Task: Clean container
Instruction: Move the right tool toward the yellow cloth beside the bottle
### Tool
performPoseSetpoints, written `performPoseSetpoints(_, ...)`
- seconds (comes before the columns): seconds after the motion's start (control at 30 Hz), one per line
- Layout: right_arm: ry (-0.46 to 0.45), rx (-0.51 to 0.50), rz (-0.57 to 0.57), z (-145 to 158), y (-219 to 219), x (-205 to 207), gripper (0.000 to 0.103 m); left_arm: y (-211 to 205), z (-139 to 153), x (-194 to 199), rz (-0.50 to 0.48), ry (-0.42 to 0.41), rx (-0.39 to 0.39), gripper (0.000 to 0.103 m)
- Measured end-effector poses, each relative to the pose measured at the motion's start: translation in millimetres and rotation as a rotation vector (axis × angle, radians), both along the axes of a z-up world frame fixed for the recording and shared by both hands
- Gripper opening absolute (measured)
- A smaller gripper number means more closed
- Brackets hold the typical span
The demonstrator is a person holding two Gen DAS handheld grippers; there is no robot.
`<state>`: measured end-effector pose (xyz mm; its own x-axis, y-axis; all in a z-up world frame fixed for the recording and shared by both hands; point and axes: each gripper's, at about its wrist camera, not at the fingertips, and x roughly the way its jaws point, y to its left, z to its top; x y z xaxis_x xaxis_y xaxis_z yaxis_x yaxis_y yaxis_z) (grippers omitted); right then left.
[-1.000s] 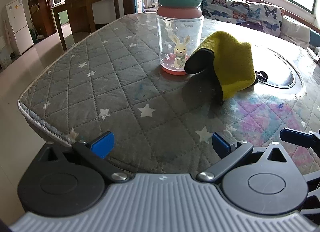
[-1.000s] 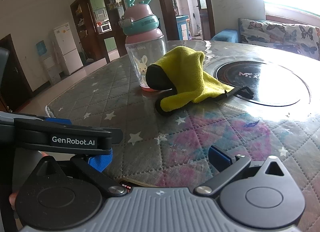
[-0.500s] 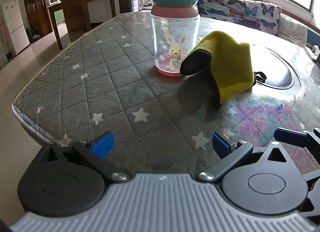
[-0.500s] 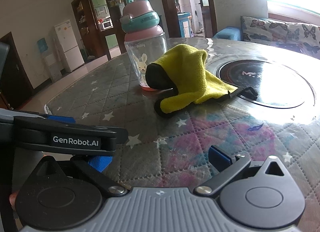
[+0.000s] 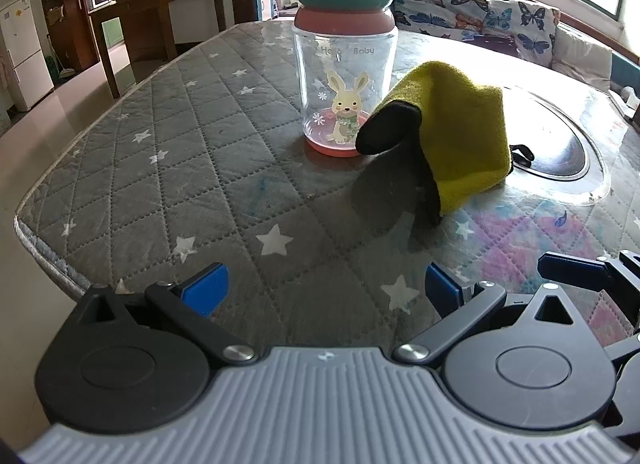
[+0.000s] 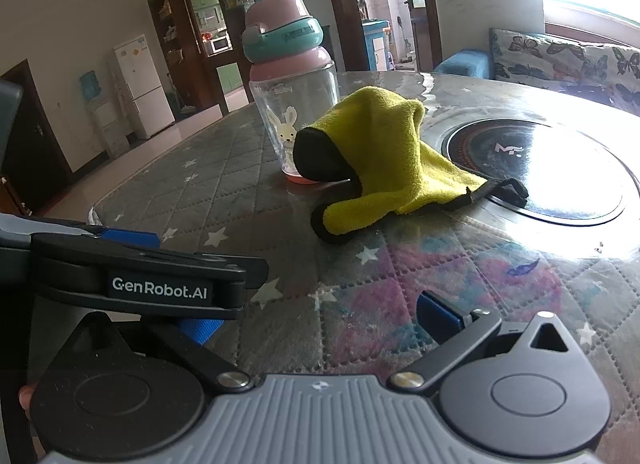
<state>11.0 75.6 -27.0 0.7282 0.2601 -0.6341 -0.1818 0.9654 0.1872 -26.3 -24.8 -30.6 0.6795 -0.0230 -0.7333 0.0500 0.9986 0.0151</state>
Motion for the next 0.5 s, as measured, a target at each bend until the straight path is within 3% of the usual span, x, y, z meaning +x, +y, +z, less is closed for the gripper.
performPoseSetpoints(0.5, 0.02, 0.0, 0.014, -2, -3, 22, 0.103, -1, -5, 23, -0.001, 0.025, 0.0, 0.103)
